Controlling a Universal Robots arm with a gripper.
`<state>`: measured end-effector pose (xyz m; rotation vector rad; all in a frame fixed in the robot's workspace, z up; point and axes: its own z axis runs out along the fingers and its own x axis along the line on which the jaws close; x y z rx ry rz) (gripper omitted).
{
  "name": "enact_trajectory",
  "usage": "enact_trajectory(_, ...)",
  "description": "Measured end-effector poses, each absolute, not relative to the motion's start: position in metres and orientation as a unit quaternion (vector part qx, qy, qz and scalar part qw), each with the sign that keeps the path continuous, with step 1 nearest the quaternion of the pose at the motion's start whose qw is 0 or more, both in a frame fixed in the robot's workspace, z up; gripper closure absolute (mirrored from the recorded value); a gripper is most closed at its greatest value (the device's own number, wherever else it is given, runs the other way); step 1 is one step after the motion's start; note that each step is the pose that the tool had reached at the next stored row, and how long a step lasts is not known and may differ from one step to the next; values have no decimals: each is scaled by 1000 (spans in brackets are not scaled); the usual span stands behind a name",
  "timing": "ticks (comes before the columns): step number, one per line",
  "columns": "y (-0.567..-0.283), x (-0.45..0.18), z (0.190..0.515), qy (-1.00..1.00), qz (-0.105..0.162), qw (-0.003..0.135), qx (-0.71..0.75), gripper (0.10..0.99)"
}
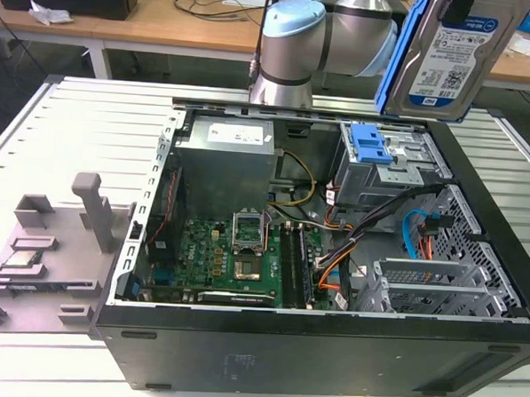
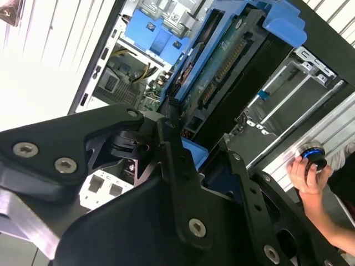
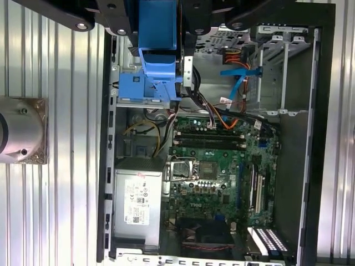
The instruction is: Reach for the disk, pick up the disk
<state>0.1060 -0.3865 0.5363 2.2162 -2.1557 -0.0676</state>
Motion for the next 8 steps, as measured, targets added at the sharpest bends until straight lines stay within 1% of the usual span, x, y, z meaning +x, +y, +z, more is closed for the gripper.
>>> enact_trajectory(8, -396, 105, 536, -697, -22, 25, 716, 722)
